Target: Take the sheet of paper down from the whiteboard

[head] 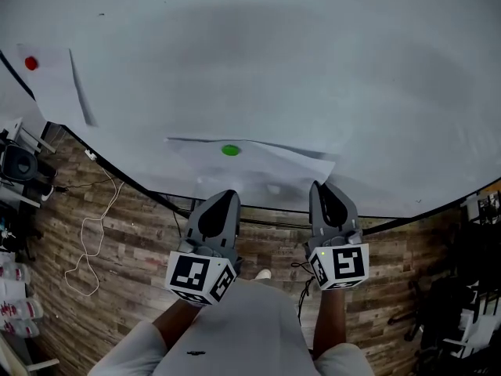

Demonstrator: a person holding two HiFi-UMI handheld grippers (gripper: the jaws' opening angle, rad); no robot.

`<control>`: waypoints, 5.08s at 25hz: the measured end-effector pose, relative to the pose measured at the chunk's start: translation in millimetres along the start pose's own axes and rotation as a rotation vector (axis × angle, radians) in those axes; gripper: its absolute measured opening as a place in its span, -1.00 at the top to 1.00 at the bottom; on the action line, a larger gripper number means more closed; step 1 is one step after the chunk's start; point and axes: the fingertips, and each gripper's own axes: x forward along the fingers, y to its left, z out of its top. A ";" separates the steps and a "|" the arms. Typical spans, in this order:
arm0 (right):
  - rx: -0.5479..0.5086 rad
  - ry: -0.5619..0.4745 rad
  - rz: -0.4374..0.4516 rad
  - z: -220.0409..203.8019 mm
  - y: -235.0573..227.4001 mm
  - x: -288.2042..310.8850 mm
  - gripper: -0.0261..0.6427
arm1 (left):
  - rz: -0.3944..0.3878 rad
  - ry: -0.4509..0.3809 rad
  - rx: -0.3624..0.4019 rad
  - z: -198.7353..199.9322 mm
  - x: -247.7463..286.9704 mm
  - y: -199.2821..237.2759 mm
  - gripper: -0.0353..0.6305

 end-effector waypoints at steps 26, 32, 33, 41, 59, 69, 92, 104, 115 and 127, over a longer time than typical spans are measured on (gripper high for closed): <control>0.011 -0.024 0.028 11.9 7.4 -11.6 0.89 | 0.199 -0.097 0.110 46.4 27.7 12.1 0.43; 0.016 -0.029 0.031 14.3 6.3 -13.9 0.89 | 0.234 -0.124 0.114 57.8 35.1 12.3 0.40; 0.018 -0.029 0.031 14.2 5.8 -14.6 0.89 | 0.240 -0.126 0.111 58.2 35.7 12.4 0.40; 0.012 -0.021 0.035 12.8 4.0 -17.4 0.89 | 0.270 -0.145 0.089 57.6 41.6 10.8 0.40; 0.051 -0.006 0.001 4.5 6.8 -13.7 0.89 | 0.208 -0.128 0.078 55.9 43.8 19.7 0.52; 0.068 -0.045 -0.056 11.0 12.6 -25.5 0.89 | 0.128 -0.104 0.059 54.2 38.5 20.9 0.52; 0.111 -0.027 -0.401 1.0 -12.7 -108.9 0.89 | -0.068 0.013 -0.019 7.0 6.8 5.1 0.52; 0.108 -0.038 -0.573 -10.1 -19.3 -164.3 0.89 | -0.170 0.101 -0.020 -23.7 1.5 -6.0 0.52; 0.041 -0.072 -0.658 12.6 -17.1 -197.4 0.89 | -0.240 0.118 -0.009 -22.6 -2.0 -19.8 0.52; 0.045 -0.052 -0.672 8.2 -13.7 -192.7 0.89 | -0.287 0.122 -0.001 -21.8 0.0 -26.9 0.52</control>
